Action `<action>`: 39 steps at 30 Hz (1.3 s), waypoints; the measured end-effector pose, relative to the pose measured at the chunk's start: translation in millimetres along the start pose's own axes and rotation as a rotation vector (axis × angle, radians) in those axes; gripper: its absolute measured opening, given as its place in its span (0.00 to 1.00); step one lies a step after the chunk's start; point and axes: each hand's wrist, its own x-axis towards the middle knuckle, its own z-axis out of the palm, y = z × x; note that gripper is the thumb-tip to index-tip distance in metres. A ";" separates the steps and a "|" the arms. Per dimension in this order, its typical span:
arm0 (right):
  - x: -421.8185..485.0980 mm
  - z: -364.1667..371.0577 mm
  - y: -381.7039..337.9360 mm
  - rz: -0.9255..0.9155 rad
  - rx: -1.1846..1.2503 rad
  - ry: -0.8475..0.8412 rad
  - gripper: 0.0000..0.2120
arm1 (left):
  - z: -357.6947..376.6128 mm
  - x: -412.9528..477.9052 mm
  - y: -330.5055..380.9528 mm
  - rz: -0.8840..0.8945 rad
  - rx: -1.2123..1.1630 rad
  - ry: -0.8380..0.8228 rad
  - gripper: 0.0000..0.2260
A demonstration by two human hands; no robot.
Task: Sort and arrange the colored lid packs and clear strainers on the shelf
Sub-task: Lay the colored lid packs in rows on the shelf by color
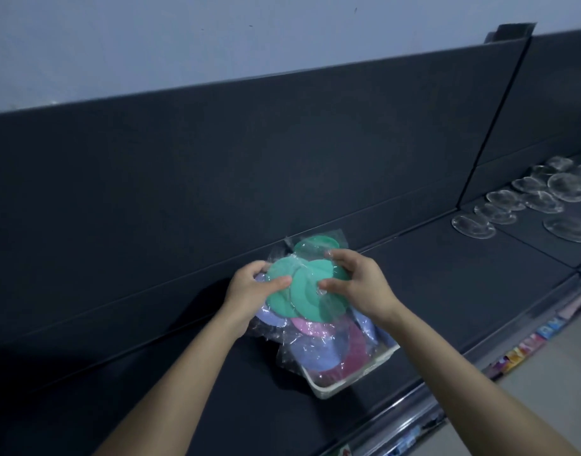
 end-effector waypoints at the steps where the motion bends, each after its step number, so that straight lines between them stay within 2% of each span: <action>1: 0.8 3.3 -0.7 -0.008 -0.077 0.007 0.23 | -4.8 -1.7 -2.2 0.000 -0.015 0.005 0.10; 4: -4.7 21.2 -7.6 -0.096 -0.466 -0.006 0.27 | -22.6 -10.4 -15.6 -0.013 -0.053 0.030 0.15; 6: -13.1 41.4 -9.5 -0.197 -0.626 -0.043 0.29 | -35.8 -20.1 -25.8 -0.048 -0.100 0.049 0.14; 9: -25.2 72.8 -4.1 -0.245 -0.722 -0.158 0.31 | -57.1 -37.2 -44.4 -0.137 -0.190 0.074 0.05; 12: -34.4 101.4 -0.7 -0.246 -0.706 -0.256 0.29 | -82.3 -52.2 -68.2 -0.207 -0.229 0.125 0.03; 19: -45.2 154.3 34.4 -0.167 -0.683 -0.412 0.11 | -132.6 -85.3 -122.8 -0.343 -0.152 0.237 0.02; 21: -49.5 164.4 43.0 -0.157 -0.704 -0.435 0.03 | -141.7 -94.9 -132.2 -0.345 -0.110 0.293 0.02; 22: -51.3 168.5 46.0 -0.150 -0.728 -0.447 0.02 | -146.4 -97.9 -136.9 -0.329 -0.065 0.329 0.02; 24: -54.3 175.5 52.7 -0.132 -0.729 -0.485 0.06 | -156.7 -101.2 -145.2 -0.312 0.021 0.388 0.04; 27: -56.2 183.5 60.6 -0.092 -0.824 -0.599 0.37 | -168.6 -104.1 -155.2 -0.345 -0.007 0.485 0.08; 29: -57.3 188.9 62.9 -0.121 -0.938 -0.632 0.45 | -173.6 -106.3 -159.3 -0.356 -0.115 0.574 0.08; 34: -59.3 200.2 59.6 -0.230 -0.917 -0.553 0.40 | -185.1 -117.6 -159.2 -0.379 -0.451 0.700 0.08; 36: -60.5 206.5 58.1 -0.241 -0.881 -0.575 0.37 | -191.8 -121.0 -162.1 -0.390 -0.455 0.721 0.09; 39: -61.8 215.8 57.7 -0.274 -0.910 -0.630 0.31 | -198.9 -127.1 -167.1 -0.399 -0.331 0.696 0.09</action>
